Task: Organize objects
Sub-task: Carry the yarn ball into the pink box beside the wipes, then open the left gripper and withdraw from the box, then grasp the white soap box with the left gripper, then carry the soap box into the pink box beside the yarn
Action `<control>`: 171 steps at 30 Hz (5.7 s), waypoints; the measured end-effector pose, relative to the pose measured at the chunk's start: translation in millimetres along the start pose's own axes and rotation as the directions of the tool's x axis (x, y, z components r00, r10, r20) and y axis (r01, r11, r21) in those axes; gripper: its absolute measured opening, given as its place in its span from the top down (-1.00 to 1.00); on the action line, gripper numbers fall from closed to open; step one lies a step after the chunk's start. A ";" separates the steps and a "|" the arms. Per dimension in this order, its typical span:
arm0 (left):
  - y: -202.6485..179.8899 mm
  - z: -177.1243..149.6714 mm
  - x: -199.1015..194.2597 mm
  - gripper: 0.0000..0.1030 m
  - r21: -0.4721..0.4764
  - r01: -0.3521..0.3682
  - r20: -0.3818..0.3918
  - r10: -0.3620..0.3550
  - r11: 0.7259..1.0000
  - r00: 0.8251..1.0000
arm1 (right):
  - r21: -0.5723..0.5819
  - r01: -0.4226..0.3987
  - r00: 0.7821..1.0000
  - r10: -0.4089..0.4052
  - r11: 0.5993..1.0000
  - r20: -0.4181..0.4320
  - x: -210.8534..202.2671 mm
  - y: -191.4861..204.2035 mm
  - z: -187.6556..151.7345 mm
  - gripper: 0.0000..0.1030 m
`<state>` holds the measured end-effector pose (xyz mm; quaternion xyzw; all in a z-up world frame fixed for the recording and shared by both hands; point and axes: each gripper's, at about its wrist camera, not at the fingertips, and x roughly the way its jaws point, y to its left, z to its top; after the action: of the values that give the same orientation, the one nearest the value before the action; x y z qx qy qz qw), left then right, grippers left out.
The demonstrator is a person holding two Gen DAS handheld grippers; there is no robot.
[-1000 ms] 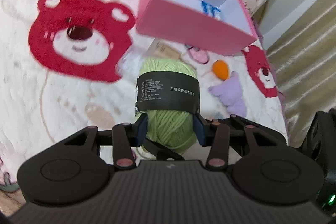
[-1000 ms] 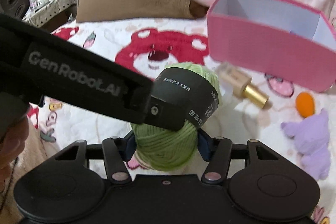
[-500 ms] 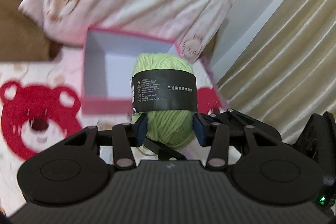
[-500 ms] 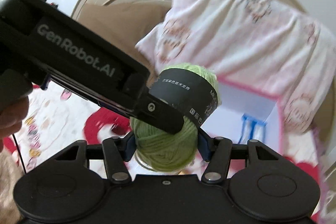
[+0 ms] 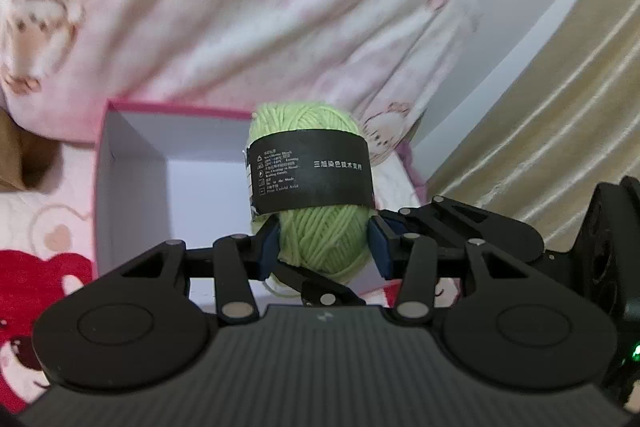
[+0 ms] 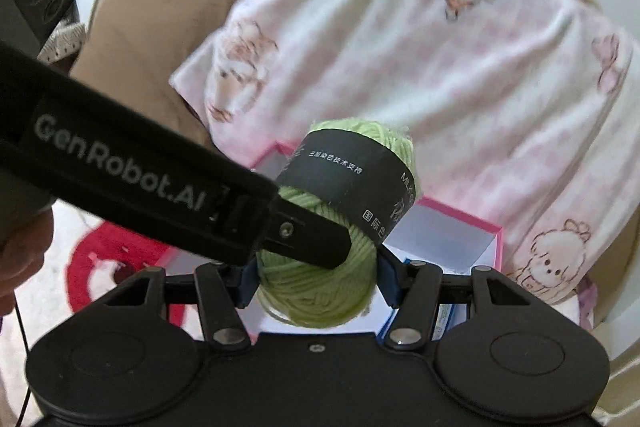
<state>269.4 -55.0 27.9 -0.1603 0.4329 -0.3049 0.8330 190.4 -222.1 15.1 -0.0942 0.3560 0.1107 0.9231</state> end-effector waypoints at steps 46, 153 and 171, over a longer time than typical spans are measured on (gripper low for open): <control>-6.3 -3.0 32.0 -0.18 0.082 -0.173 -0.151 0.184 0.982 0.971 | 0.192 -0.007 0.992 0.031 0.981 -0.123 21.6 -35.0 -33.1 0.02; -38.4 -190.6 -58.4 0.35 0.029 -0.032 -0.052 0.034 0.999 0.998 | 0.227 0.003 0.997 -0.022 0.974 0.081 -115.4 77.2 -162.2 -0.33; -23.3 -68.1 -10.9 0.29 -0.066 -0.060 -0.017 0.059 0.996 0.998 | 0.238 0.017 1.000 -0.020 0.971 0.009 -55.2 8.3 -47.0 -0.33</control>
<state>200.3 -66.0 8.0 -0.1728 0.4534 -0.2666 0.8327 118.3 -233.7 17.4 0.0143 0.3608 0.0591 0.9307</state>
